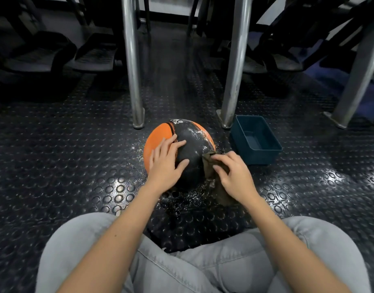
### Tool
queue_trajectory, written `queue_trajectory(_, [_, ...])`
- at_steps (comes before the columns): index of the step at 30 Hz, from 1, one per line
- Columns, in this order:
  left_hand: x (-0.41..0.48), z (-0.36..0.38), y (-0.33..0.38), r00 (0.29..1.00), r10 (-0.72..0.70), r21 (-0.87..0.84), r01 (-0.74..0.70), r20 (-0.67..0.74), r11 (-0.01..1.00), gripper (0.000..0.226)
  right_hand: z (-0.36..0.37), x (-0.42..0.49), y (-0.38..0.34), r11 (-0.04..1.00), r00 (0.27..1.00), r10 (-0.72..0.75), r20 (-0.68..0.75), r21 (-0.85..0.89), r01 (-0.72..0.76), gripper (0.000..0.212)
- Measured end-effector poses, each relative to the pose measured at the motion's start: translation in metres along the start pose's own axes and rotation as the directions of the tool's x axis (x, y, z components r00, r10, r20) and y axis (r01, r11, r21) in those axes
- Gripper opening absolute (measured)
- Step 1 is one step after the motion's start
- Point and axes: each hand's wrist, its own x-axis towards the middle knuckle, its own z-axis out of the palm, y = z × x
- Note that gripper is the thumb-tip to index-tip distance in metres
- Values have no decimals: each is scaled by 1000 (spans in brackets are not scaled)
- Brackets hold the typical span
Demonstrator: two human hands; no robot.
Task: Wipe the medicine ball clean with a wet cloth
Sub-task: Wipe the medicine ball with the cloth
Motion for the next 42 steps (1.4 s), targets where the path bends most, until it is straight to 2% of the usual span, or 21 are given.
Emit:
queue_trajectory(6, [9,-11,3,997,-72,34,73,-36,997,55,-4,46,-9,996,999,-53,-3,-70,52,27])
queue_trajectory(9, [21,-22,9,991,-111,174,96,80,980,77,6,65,-15,996,999,15,43,-93,-11,29])
queue_trajectory(11, [32,-29,13,979,-114,270,65,171,961,85,17,64,-19,993,998,65,24,-99,-62,29])
queue_trajectory(13, [41,-31,15,966,-97,253,34,240,967,85,24,52,-20,992,994,103,-26,-72,-105,29])
queue_trajectory(16, [50,-31,14,955,-55,161,7,292,987,86,29,24,-17,996,996,66,-58,-54,-69,28])
queue_trajectory(20, [55,-35,15,948,-73,142,30,310,989,87,12,13,-12,985,995,6,102,-173,12,30])
queue_trajectory(24, [56,-39,17,946,-94,152,49,311,987,86,-8,53,-15,994,992,90,-93,-45,-95,25])
queue_trajectory(28, [54,-43,22,939,-109,157,60,325,986,86,14,59,-22,995,996,93,9,-47,-92,29])
queue_trajectory(31, [53,-45,25,934,-103,166,48,342,985,84,25,29,-21,995,997,59,-57,-74,-63,30])
queue_trajectory(32, [53,-46,25,933,-97,172,38,348,984,84,22,22,-20,993,999,27,-38,-111,-31,30])
queue_trajectory(35, [52,-43,26,931,-87,174,25,354,984,83,-2,22,-17,963,983,-69,171,-244,110,32])
queue_trajectory(36, [52,-43,26,933,-88,169,29,350,985,83,-10,29,-18,966,980,-75,186,-230,118,32])
queue_trajectory(39, [53,-42,26,935,-95,156,43,343,987,83,-21,60,-17,996,1000,16,3,-84,-16,29])
queue_trajectory(40, [53,-41,25,932,-99,156,47,348,987,83,-18,67,-19,998,998,58,-31,-37,-59,29])
queue_trajectory(42, [53,-42,24,929,-104,159,50,356,986,83,-2,66,-25,995,997,78,-23,-63,-79,30])
